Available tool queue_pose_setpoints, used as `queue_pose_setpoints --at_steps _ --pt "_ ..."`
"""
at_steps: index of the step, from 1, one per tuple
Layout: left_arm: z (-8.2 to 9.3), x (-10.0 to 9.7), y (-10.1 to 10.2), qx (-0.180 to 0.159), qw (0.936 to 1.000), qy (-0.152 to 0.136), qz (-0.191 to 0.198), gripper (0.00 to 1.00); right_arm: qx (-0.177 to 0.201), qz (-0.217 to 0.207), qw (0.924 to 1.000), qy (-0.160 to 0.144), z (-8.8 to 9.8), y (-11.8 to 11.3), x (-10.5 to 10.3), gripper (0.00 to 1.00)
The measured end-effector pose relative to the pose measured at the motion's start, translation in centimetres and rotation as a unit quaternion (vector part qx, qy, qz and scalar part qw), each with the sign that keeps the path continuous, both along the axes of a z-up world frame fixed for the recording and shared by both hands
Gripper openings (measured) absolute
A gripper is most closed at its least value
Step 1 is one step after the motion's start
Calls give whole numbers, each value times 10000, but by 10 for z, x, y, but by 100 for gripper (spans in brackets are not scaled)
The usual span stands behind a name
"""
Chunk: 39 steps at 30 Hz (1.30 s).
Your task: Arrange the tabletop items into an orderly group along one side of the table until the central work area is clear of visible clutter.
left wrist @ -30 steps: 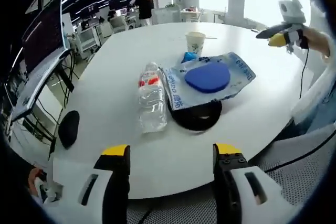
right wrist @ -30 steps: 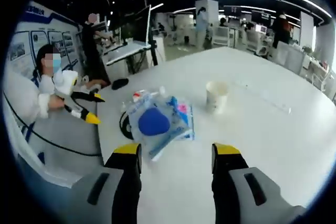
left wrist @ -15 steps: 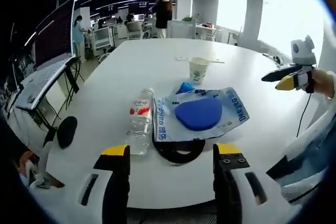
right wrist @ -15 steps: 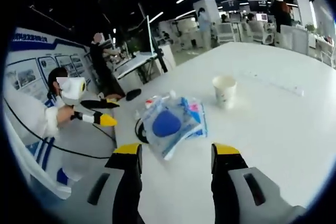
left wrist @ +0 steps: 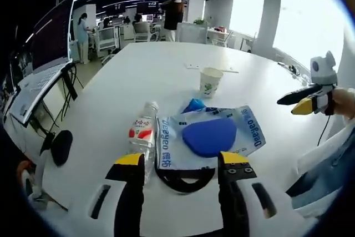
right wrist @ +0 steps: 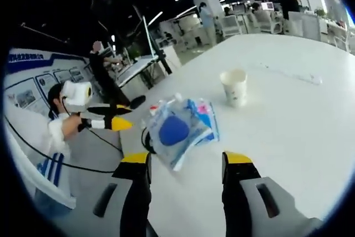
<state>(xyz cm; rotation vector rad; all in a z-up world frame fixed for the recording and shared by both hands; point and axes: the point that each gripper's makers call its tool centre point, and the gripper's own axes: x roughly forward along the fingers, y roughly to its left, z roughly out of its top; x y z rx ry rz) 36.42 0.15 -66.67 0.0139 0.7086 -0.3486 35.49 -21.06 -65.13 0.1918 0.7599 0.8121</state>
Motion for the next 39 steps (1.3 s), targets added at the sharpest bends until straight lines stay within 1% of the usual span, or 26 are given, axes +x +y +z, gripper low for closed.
queue_pose_setpoints --at_steps 1,4,6,8,10,12,13,15,16,18,21,22,24,28,29,32,33,36,39 --pt "-2 1 -1 23 10000 27 -33 51 24 -19 10000 61 -2 2 -1 49" --pt "-13 4 -2 161 9997 129 -143 50 -69 135 9999 58 -6 7 -7 47" --pt "-20 8 1 180 9996 177 -145 49 -87 174 9998 97 -9 10 -8 47" --pt "-24 7 1 142 9995 263 -112 48 -67 162 9994 290 -15 14 -11 46" --pt "-23 7 0 121 9996 228 -121 48 -18 194 9989 427 -21 23 -14 45" --pt "-24 7 -1 106 9997 188 -134 48 -57 317 9982 502 -30 32 -18 44" --pt "-26 7 -2 100 9997 194 -139 48 -102 331 9976 603 -37 36 -18 44" --pt "-31 5 -4 86 9994 289 -179 47 -36 213 9964 816 -43 39 -16 44" --pt "-33 4 -6 150 9992 314 -219 47 40 147 9959 886 -44 41 -14 44" --pt "-32 3 -8 265 9989 227 -323 47 91 82 9954 949 -48 42 -8 44" --pt "-32 1 -12 262 9989 208 -335 47 93 -49 9945 1041 -56 43 -1 43" --pt "-32 1 -11 284 9988 206 -341 47 103 -120 9937 1108 -59 43 1 42" --pt "-32 1 -11 294 9988 192 -331 46 163 -347 9902 1345 -68 42 4 39" --pt "-31 2 -9 278 9992 159 -241 46 260 -299 9888 1439 -74 47 6 37" --pt "-31 3 -7 282 9993 140 -183 46 264 -290 9886 1455 -75 49 6 35" --pt "-31 4 -2 261 9996 124 -57 46 296 -297 9861 1611 -82 54 8 23" --pt "-31 4 -1 245 9996 140 -30 46 444 -289 9836 1723 -81 59 7 17" --pt "-32 4 1 250 9996 162 -10 46 590 -159 9816 1810 -81 66 6 5" --pt "-34 3 3 237 9995 181 29 46 572 -204 9811 1839 -84 65 6 4"
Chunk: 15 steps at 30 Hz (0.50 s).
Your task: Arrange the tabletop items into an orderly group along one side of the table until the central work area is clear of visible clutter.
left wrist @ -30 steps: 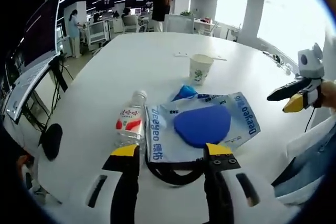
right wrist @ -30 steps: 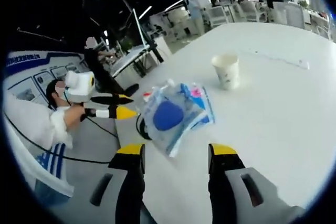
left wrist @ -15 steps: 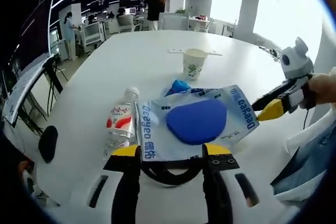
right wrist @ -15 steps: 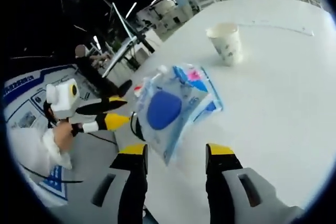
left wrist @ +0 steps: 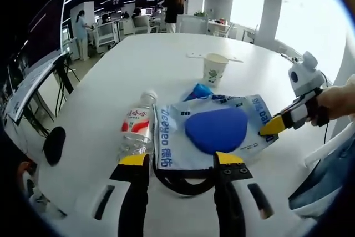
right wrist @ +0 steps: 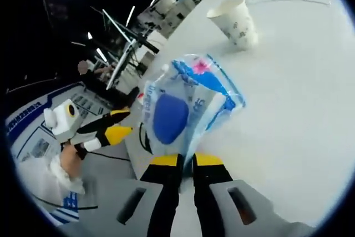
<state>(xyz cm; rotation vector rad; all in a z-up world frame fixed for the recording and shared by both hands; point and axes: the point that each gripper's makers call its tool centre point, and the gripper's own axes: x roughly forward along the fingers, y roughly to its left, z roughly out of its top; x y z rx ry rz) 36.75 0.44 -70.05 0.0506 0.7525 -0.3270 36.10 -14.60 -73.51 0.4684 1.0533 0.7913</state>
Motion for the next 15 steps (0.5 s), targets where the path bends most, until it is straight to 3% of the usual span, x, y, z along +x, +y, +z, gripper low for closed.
queue_pose_setpoints --at_steps 15 --pt "-13 8 -3 -208 9995 200 88 45 61 -304 9987 393 -19 -15 -3 1"
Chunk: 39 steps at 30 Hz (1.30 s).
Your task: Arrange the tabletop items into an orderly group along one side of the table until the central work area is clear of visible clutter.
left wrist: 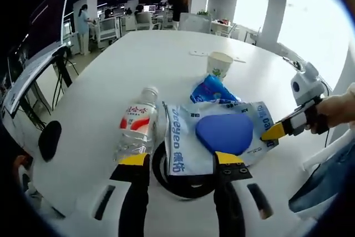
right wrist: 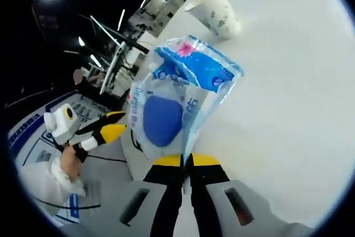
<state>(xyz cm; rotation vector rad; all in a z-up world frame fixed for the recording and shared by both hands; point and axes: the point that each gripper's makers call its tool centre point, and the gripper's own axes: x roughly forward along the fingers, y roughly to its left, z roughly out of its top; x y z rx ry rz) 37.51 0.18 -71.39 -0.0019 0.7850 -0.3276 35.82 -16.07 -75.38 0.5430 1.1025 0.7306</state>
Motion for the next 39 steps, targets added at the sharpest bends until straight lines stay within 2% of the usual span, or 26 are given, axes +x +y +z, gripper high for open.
queue_pose_setpoints --at_steps 3,5,7,11,13,18,24,31,39 --pt "-10 -1 -3 -176 9996 212 81 43 63 -41 10000 48 -1 0 -1 1" --pt "-13 -1 -7 -361 9988 320 102 37 85 -42 9999 47 0 0 -2 1" --pt "-16 -1 -10 -298 9989 352 75 29 90 -9 10000 40 0 0 -3 1" --pt "-21 -1 -6 -22 9993 375 89 20 47 43 10000 16 1 -1 -4 1" --pt "-22 -3 -3 86 9991 408 69 11 7 78 10000 -4 2 -4 -5 1" --pt "-17 -6 -2 29 9993 360 126 1 60 51 10000 -34 8 -8 -6 0" --pt "-7 -11 -7 53 9996 229 136 0 32 158 9997 -192 18 -10 -8 0" --pt "10 -16 -12 45 9999 -18 153 0 127 95 9996 -253 28 -16 -11 0" --pt "28 -10 -25 119 9995 -278 -87 0 106 126 9977 -662 49 -28 -7 0"
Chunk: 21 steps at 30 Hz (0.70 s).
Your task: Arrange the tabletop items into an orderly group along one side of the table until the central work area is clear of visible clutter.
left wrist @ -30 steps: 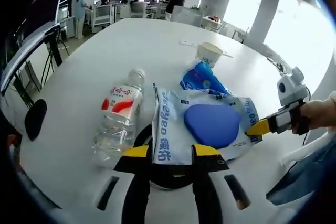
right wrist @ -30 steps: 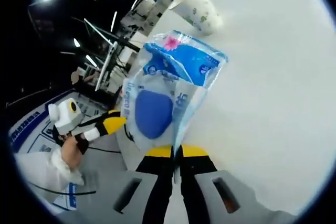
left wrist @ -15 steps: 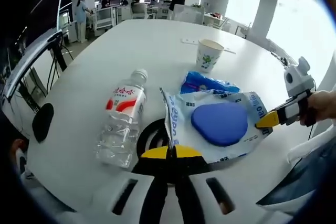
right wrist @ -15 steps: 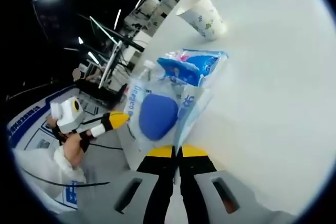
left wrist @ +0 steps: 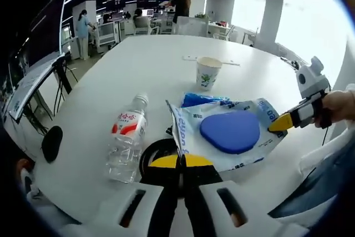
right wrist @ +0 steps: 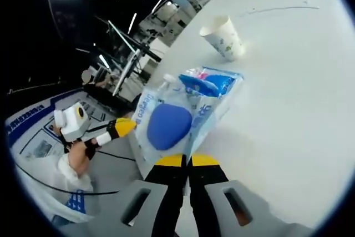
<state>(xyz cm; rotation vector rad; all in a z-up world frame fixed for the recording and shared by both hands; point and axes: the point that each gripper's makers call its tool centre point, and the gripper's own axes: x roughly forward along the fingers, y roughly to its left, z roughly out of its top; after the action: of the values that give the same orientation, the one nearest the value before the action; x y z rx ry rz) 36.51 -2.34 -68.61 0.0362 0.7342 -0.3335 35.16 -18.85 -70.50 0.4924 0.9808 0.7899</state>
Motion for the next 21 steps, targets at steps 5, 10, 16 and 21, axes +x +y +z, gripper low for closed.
queue_pose_setpoints --at_steps 5,10,16,21 --pt "7 11 -19 -6 9997 -118 -198 0 -184 -71 9995 -257 8 -16 5 0" --pt "9 23 -47 -57 9987 -195 -471 0 -377 -274 9980 -429 9 -44 12 0" --pt "8 38 -83 -164 9963 -212 -818 0 -501 -696 9955 -415 7 -78 19 0" --pt "8 48 -104 -229 9945 -211 -998 0 -650 -884 9926 -528 9 -99 24 0"
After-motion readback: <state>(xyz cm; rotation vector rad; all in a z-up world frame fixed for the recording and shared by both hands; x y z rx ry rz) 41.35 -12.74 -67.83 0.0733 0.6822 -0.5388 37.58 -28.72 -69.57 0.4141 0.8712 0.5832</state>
